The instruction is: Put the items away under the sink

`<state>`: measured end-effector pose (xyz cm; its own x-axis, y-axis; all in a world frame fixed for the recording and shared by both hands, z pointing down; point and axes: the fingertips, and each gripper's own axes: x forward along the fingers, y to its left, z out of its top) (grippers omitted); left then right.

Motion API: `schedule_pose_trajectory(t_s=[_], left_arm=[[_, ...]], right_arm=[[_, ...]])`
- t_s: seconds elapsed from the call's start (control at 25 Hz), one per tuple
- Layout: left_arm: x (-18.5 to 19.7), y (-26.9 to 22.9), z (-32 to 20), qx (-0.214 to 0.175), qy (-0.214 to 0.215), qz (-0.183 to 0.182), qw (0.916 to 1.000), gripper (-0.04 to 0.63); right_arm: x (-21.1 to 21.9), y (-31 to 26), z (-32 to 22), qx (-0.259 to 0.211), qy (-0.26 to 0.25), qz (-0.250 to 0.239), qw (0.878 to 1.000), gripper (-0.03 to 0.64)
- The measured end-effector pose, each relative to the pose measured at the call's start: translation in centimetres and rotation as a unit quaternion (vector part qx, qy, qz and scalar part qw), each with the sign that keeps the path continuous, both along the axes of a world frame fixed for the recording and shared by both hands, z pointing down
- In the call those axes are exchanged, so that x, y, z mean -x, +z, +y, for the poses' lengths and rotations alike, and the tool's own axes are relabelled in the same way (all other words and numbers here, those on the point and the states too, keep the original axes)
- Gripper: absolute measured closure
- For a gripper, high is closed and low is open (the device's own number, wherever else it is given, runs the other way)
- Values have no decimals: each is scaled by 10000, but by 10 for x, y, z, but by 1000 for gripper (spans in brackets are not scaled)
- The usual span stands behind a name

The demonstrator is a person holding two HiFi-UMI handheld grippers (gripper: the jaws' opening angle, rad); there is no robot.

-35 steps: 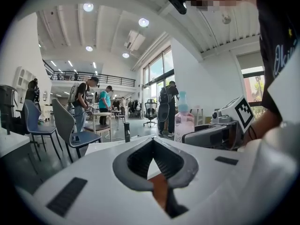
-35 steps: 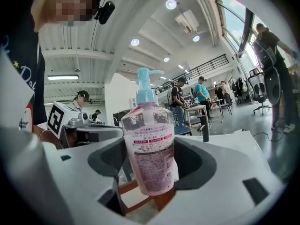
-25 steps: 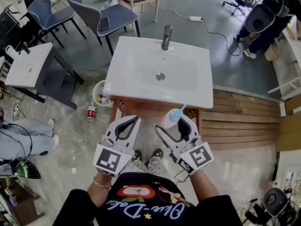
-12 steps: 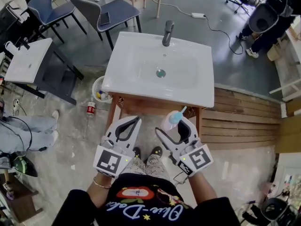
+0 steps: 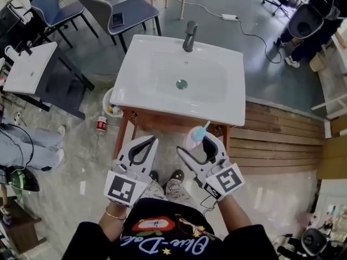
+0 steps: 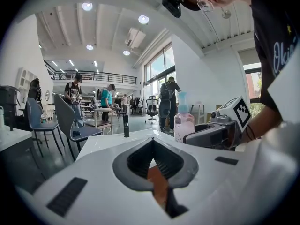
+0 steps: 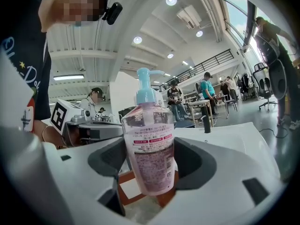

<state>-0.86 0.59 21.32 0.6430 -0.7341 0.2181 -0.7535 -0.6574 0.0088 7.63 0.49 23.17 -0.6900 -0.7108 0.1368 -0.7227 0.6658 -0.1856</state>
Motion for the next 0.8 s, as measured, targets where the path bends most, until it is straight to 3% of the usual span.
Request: schedule_pose_trajectory(t_s=[0.8], left_arm=[[17, 25, 2, 186, 487, -16, 9986, 589]], right_arm=[[8, 31, 0, 217, 529, -79, 9983, 296]])
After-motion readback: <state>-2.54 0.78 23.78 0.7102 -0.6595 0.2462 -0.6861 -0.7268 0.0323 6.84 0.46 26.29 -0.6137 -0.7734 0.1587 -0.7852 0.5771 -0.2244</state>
